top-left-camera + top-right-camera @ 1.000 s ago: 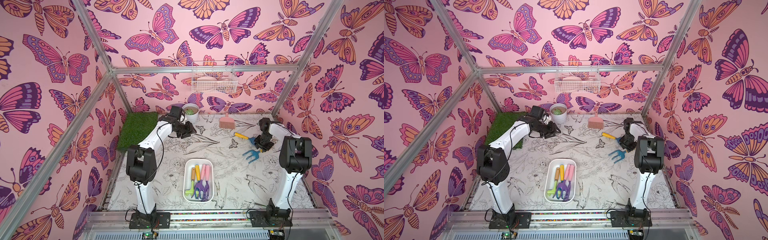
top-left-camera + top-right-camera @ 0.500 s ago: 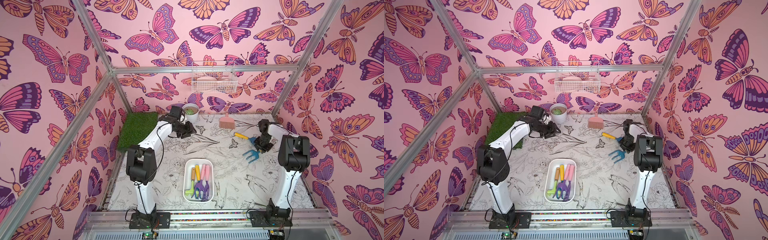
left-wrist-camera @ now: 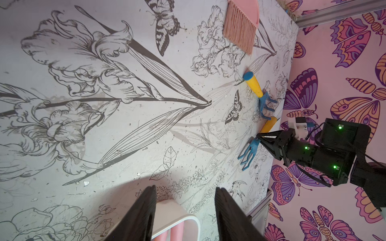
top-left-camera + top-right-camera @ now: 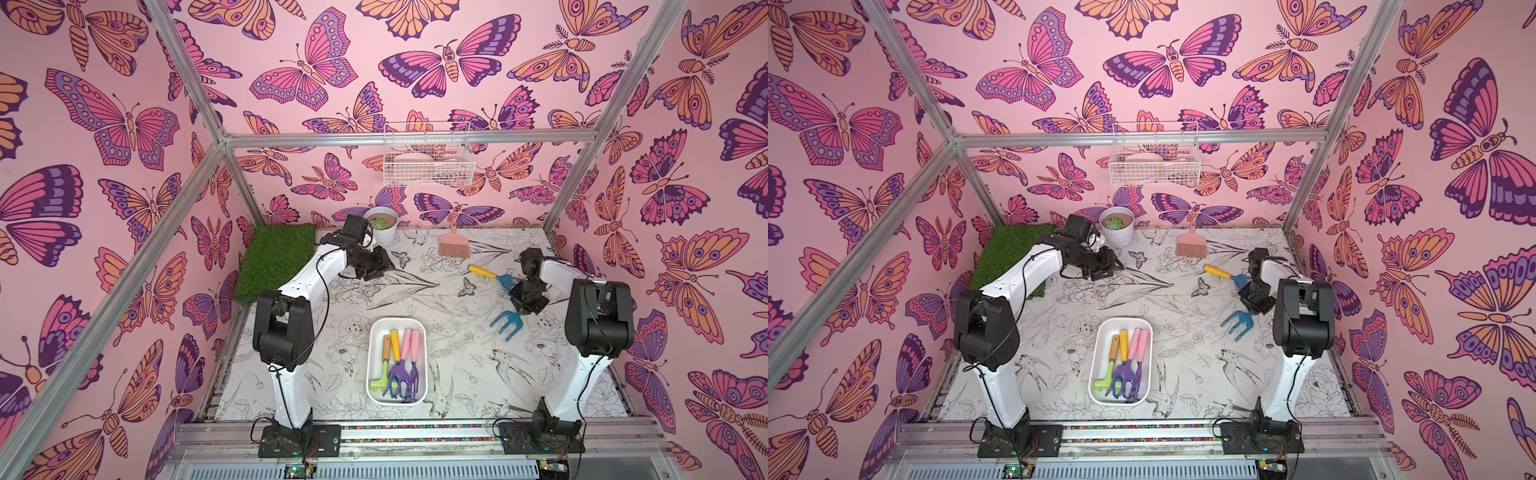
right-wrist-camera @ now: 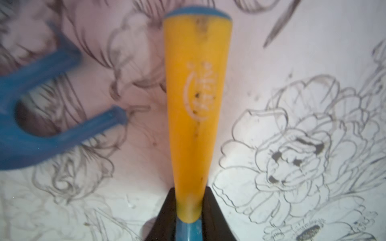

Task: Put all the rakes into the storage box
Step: Pick up the rake at the center of the board, then place the rake in the storage box.

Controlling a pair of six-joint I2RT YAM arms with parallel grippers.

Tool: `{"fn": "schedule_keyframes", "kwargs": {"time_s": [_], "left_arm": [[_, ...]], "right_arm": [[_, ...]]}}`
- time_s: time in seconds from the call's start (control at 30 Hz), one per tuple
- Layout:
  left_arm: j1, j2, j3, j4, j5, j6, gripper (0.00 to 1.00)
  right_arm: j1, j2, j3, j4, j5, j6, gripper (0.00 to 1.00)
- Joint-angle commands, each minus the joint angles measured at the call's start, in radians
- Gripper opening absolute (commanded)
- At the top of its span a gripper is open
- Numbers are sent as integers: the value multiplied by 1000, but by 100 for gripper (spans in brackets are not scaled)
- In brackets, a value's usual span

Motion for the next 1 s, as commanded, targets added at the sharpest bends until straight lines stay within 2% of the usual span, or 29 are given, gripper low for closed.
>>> {"fn": "schedule_keyframes", "kwargs": {"time_s": [0.0, 0.27, 0.5, 0.63, 0.97], "left_arm": [[-28, -62, -37, 17, -26, -11, 51], [-85, -157, -149, 40, -76, -43, 51], [-98, -258, -260, 53, -108, -70, 51], [-95, -301, -302, 50, -124, -76, 51], [-60, -406, -404, 14, -155, -79, 51]], "right_arm": [[-5, -62, -64, -29, -29, 8, 15], [-5, -221, -132, -34, -86, -76, 3], [36, -319, -167, -29, -226, -140, 0], [124, -351, -168, -28, -303, -137, 1], [439, -391, -71, -62, -328, -91, 3]]}}
